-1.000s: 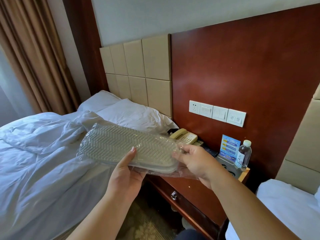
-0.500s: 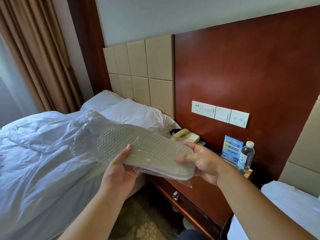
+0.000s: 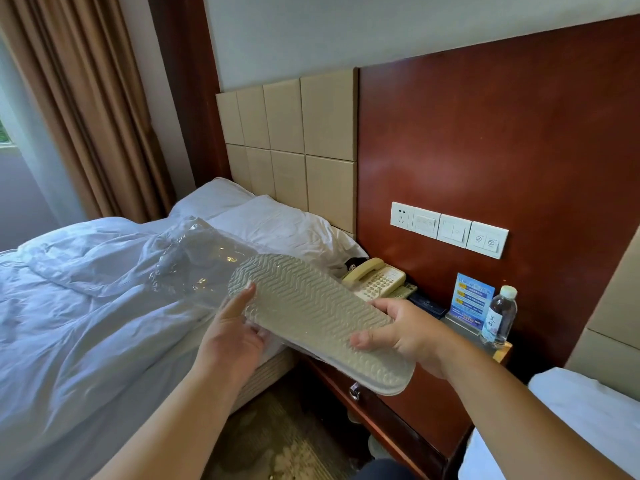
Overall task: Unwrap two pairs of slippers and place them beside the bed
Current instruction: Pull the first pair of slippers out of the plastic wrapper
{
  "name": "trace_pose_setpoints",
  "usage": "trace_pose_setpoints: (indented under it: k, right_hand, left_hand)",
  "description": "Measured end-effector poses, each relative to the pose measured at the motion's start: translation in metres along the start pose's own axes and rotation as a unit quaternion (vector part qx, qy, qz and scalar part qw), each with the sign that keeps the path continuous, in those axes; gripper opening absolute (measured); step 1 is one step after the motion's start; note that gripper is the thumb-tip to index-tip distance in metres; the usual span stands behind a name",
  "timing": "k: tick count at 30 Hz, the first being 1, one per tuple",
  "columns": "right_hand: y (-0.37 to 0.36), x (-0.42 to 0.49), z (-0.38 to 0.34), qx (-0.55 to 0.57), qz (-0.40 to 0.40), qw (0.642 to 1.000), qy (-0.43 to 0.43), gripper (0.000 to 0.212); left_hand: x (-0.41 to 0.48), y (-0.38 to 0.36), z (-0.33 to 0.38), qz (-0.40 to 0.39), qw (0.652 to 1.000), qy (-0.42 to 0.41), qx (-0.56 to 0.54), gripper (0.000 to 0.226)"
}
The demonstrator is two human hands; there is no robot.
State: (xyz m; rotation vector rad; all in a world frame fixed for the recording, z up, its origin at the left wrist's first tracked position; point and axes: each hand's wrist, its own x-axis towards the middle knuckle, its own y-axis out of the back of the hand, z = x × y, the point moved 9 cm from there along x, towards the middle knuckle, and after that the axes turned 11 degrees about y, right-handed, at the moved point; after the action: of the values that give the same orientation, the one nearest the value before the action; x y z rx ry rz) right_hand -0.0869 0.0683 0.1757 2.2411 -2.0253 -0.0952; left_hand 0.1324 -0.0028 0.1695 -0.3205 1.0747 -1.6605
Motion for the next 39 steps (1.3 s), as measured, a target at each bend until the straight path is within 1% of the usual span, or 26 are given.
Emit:
trace_pose_setpoints:
  k: [2,3,4,6,8,11,14,16,18,20,21,23,26,29,33,35,37,39]
  right_hand:
    - [-0.001,-0.001,0.003,0.015,0.012,1.0,0.004,0.061]
    - [-0.002,-0.001,0.003,0.025,0.022,0.999,0.009,0.059]
    - [-0.004,0.0,0.003,0.034,0.031,0.999,0.016,0.058]
    - [-0.008,0.001,0.004,0.045,0.05,0.997,0.027,0.059]
    - [-0.015,0.002,0.006,0.034,0.053,0.997,0.036,0.056]
    - [-0.027,0.0,0.01,0.002,0.039,0.998,0.046,0.049]
    - [-0.033,-0.003,0.011,0.016,0.022,0.999,0.046,0.045]
    - [-0.031,-0.004,0.009,0.034,0.024,0.998,0.051,0.044]
    - [-0.029,-0.005,0.008,0.055,0.033,0.996,0.055,0.044]
    - [-0.028,-0.005,0.01,0.065,0.048,0.995,0.054,0.045]
    - [-0.027,-0.004,0.012,0.065,0.06,0.995,0.053,0.046]
    - [-0.026,-0.004,0.016,0.065,0.082,0.993,0.048,0.047]
    - [-0.027,-0.006,0.023,0.076,0.083,0.993,0.035,0.044]
    - [-0.025,-0.013,0.031,0.097,0.068,0.993,0.015,0.04]
    - [-0.012,-0.029,0.044,0.108,0.052,0.993,-0.012,0.039]
    - [-0.001,-0.037,0.051,0.107,0.05,0.993,-0.026,0.04]
    - [0.013,-0.045,0.059,0.108,0.052,0.992,-0.041,0.04]
    - [0.028,-0.053,0.065,0.104,0.05,0.992,-0.054,0.045]
  left_hand:
    - [-0.001,0.001,-0.002,0.018,0.999,-0.015,0.029,0.077]
    - [-0.001,0.004,-0.01,0.04,0.998,-0.009,0.046,0.084]
    - [0.0,0.006,-0.021,0.055,0.996,0.002,0.065,0.086]
    - [0.0,0.002,-0.045,0.043,0.993,0.02,0.105,0.08]
    - [0.0,-0.002,-0.058,0.025,0.992,0.024,0.119,0.074]
    - [0.004,-0.001,-0.054,0.041,0.993,-0.001,0.111,0.068]
    - [0.008,-0.001,-0.04,0.056,0.99,-0.03,0.128,0.064]
    - [0.008,-0.001,-0.029,0.061,0.989,-0.048,0.13,0.065]
    - [0.01,-0.006,-0.018,0.049,0.99,-0.06,0.119,0.067]
    - [0.012,-0.009,-0.014,0.048,0.99,-0.058,0.123,0.069]
    - [0.013,-0.007,-0.017,0.059,0.989,-0.048,0.13,0.071]
    - [0.013,-0.001,-0.031,0.076,0.985,-0.008,0.153,0.07]
    - [0.016,0.0,-0.049,0.061,0.98,0.035,0.185,0.055]
    - [0.023,0.007,-0.038,0.091,0.98,0.025,0.176,0.046]
    - [0.035,0.009,-0.018,0.106,0.977,0.005,0.182,0.047]
    - [0.039,0.013,-0.014,0.128,0.975,-0.003,0.182,0.048]
    - [0.044,0.016,-0.014,0.14,0.975,-0.008,0.17,0.052]
    - [0.051,0.017,-0.014,0.141,0.977,-0.016,0.159,0.051]
